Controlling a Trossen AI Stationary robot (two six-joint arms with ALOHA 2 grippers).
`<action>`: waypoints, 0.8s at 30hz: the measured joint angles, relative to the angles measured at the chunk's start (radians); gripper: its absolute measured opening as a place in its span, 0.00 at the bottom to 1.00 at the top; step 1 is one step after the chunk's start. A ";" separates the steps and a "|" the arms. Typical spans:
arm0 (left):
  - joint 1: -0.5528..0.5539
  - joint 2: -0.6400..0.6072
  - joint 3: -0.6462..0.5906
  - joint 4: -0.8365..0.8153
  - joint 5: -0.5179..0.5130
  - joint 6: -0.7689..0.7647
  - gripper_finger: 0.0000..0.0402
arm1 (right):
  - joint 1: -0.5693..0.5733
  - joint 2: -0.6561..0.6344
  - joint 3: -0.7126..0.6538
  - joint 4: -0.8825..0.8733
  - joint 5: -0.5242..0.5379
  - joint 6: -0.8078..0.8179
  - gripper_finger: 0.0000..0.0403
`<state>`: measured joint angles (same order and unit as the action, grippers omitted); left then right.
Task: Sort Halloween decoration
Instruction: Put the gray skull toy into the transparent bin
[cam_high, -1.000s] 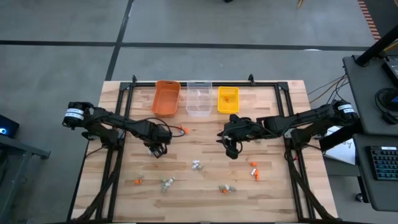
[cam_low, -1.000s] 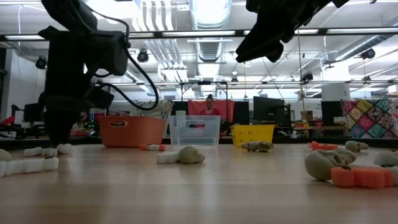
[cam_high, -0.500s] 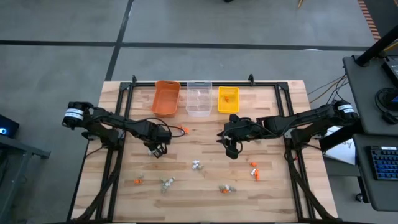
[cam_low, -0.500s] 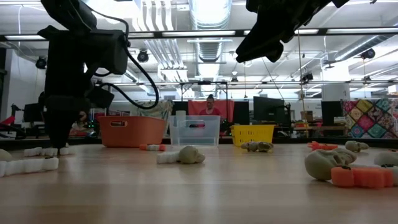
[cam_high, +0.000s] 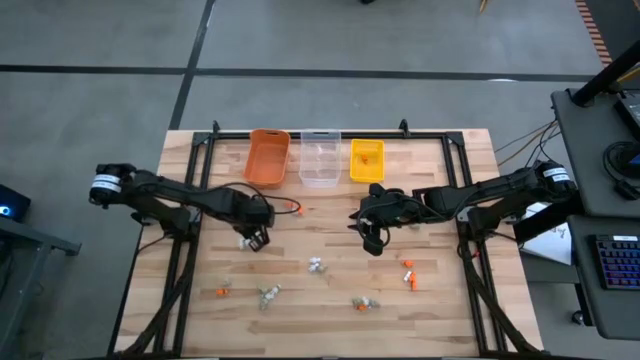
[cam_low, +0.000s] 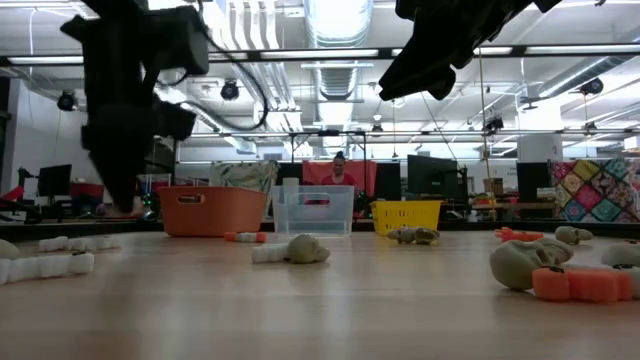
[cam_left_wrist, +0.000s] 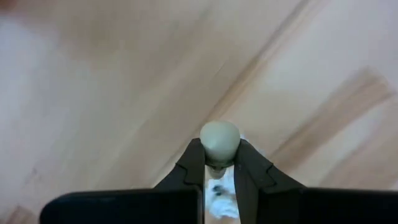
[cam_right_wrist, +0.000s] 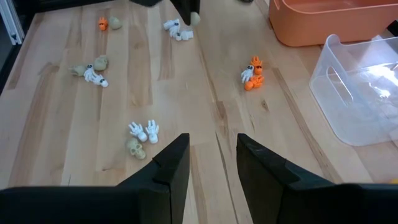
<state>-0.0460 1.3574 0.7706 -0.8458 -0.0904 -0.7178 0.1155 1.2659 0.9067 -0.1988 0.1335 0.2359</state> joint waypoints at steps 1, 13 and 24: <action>0.000 -0.010 0.015 0.000 -0.003 0.016 0.03 | 0.000 0.000 0.000 0.000 0.000 0.000 0.30; 0.073 0.004 0.300 0.134 -0.078 0.403 0.03 | 0.003 -0.019 0.000 -0.081 -0.003 -0.001 0.30; 0.264 0.186 0.578 0.194 -0.069 0.733 0.03 | 0.042 -0.073 0.000 -0.138 -0.002 -0.002 0.30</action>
<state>0.2179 1.5437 1.3484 -0.6519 -0.1593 0.0155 0.1579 1.1931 0.9066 -0.3368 0.1310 0.2342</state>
